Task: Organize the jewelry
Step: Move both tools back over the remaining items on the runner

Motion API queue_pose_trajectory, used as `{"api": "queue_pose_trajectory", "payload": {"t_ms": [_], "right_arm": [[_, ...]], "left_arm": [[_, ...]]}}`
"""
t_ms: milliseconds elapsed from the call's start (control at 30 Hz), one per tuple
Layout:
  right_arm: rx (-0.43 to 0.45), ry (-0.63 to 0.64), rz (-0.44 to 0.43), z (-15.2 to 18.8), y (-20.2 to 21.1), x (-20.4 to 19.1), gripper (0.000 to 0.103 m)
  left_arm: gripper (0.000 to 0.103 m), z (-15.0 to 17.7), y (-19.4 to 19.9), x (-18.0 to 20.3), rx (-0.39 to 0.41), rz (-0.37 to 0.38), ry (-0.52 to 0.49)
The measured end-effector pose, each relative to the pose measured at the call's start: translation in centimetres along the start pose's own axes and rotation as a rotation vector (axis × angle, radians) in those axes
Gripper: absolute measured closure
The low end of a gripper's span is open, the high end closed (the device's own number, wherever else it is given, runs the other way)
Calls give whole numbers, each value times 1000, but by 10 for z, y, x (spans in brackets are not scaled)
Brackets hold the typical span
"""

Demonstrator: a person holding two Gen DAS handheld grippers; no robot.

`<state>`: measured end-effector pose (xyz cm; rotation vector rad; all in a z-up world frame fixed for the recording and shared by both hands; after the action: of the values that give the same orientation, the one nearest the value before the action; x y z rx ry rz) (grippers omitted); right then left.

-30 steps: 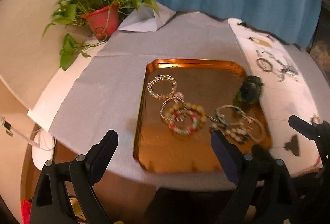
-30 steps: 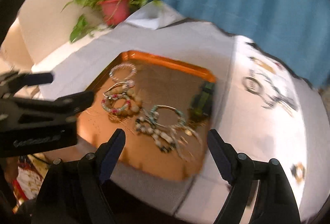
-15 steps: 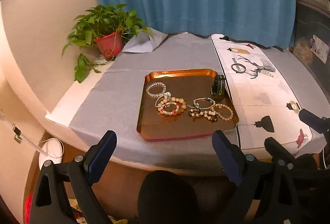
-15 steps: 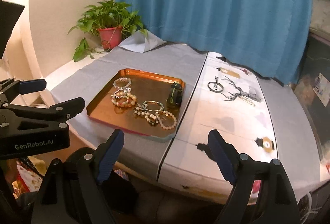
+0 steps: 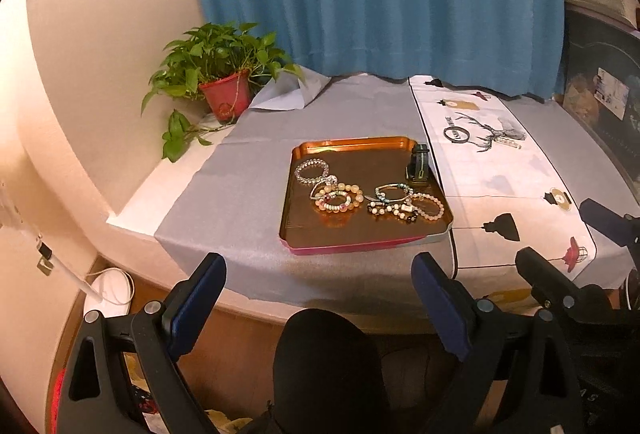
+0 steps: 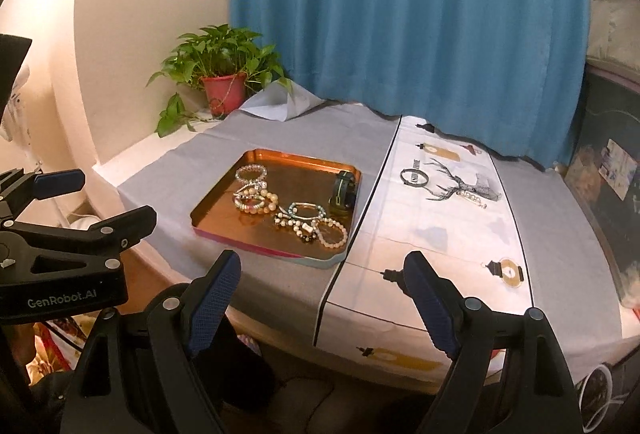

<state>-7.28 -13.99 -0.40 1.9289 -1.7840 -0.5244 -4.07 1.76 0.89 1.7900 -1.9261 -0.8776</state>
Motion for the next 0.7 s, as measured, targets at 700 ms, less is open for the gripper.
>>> {"api": "queue_pose_trajectory", "payload": {"t_ms": [700], "right_arm": [[16,-32,3,9,21,15,19]], "left_arm": [[10,-4,27,28,54,-9,-62]]}}
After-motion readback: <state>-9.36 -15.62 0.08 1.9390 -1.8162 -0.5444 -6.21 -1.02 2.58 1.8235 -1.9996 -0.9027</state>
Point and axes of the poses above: each gripper's, at about its wrist camera, not at the fingertips, and y roughly against the way its jaws point, x to its right, z to its underside, the point moved 4 cm from there along -y, roughly the way its jaws point, and after that the axes turned 1 degree about -y, right-handed, at the moved point
